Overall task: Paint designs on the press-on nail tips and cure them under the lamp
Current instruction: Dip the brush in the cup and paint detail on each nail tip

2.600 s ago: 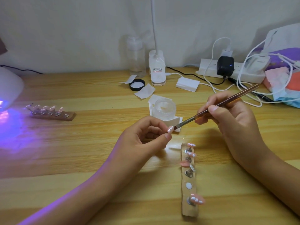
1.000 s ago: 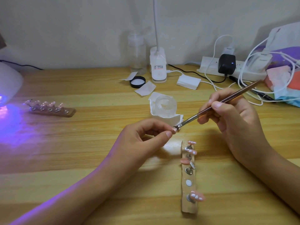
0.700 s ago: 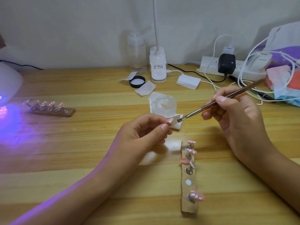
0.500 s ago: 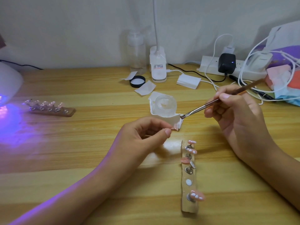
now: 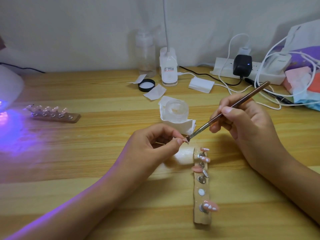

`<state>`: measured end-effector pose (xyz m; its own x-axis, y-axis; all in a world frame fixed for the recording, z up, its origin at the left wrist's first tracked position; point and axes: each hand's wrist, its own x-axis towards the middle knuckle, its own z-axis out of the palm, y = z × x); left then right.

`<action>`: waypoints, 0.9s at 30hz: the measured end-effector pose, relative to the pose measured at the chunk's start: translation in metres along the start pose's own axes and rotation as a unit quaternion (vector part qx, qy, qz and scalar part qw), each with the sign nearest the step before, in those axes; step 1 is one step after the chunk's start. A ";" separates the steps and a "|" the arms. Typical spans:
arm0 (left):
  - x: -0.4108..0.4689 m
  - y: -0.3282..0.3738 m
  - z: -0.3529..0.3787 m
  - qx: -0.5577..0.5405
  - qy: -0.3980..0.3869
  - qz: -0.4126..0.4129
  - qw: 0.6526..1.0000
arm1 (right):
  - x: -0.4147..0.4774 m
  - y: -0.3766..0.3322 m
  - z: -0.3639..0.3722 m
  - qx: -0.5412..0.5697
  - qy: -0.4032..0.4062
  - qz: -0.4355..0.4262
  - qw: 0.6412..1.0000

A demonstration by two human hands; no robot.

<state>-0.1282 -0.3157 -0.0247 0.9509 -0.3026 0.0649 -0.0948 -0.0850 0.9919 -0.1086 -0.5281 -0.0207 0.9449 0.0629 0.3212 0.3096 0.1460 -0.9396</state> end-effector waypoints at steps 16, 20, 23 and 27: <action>0.000 -0.001 0.000 -0.002 -0.004 -0.004 1.000 | 0.000 -0.001 0.001 -0.018 -0.001 0.000 1.000; 0.000 -0.001 0.000 -0.010 -0.003 -0.008 1.000 | -0.003 -0.002 0.002 -0.039 0.014 -0.018 0.999; 0.001 -0.001 0.000 -0.010 0.005 -0.005 1.000 | -0.002 -0.003 -0.001 -0.022 0.025 -0.025 0.999; 0.000 -0.001 -0.001 -0.005 0.002 0.009 1.000 | 0.000 -0.004 -0.004 0.028 0.021 -0.019 0.999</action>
<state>-0.1275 -0.3148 -0.0253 0.9504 -0.2998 0.0825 -0.1082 -0.0699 0.9917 -0.1094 -0.5323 -0.0175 0.9362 0.0158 0.3510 0.3408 0.2020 -0.9182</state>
